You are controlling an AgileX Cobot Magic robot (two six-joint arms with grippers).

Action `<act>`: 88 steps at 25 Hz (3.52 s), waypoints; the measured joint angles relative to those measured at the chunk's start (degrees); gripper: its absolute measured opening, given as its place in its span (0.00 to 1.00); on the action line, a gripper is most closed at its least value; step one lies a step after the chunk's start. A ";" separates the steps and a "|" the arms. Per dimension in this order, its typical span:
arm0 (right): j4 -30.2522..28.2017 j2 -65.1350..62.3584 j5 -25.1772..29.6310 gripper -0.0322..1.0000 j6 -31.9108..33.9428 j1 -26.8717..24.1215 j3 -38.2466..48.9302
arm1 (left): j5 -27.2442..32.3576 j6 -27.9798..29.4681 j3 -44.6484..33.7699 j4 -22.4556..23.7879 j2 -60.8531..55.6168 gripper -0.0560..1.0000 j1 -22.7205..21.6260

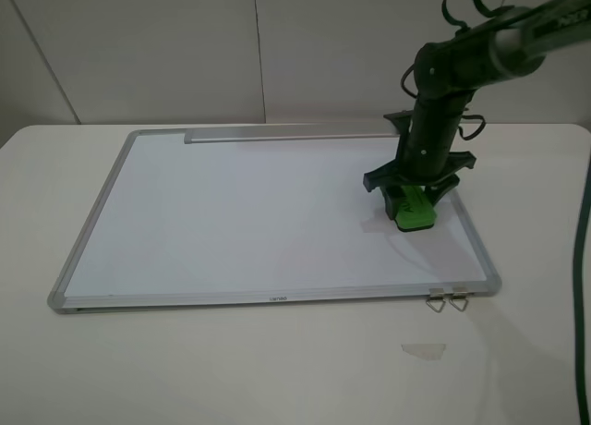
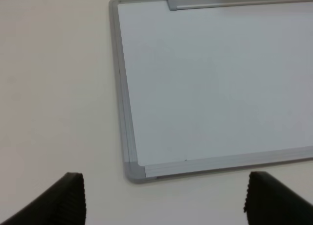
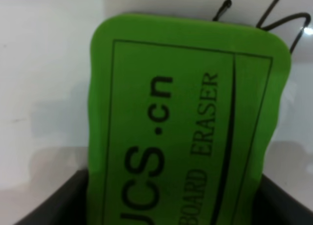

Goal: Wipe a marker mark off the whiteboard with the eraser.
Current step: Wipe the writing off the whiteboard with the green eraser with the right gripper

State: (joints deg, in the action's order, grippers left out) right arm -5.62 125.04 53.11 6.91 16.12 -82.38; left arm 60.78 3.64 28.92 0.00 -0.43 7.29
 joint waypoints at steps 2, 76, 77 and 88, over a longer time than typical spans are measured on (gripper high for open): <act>0.00 1.14 1.58 0.62 -0.10 0.00 -1.37 | 0.00 0.00 0.00 0.00 0.00 0.70 0.00; 3.66 7.97 16.20 0.62 0.29 -6.04 -12.76 | -0.01 0.00 0.00 0.00 0.00 0.70 0.01; 3.66 7.14 16.32 0.62 0.49 -6.04 -10.99 | -0.01 0.00 0.00 0.00 0.00 0.70 0.01; 4.19 3.28 14.42 0.61 1.74 -6.04 -3.32 | -0.01 0.00 0.00 0.00 0.00 0.70 0.01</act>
State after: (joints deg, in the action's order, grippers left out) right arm -1.43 128.33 67.53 8.65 10.08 -85.70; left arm 60.77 3.64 28.92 0.00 -0.43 7.29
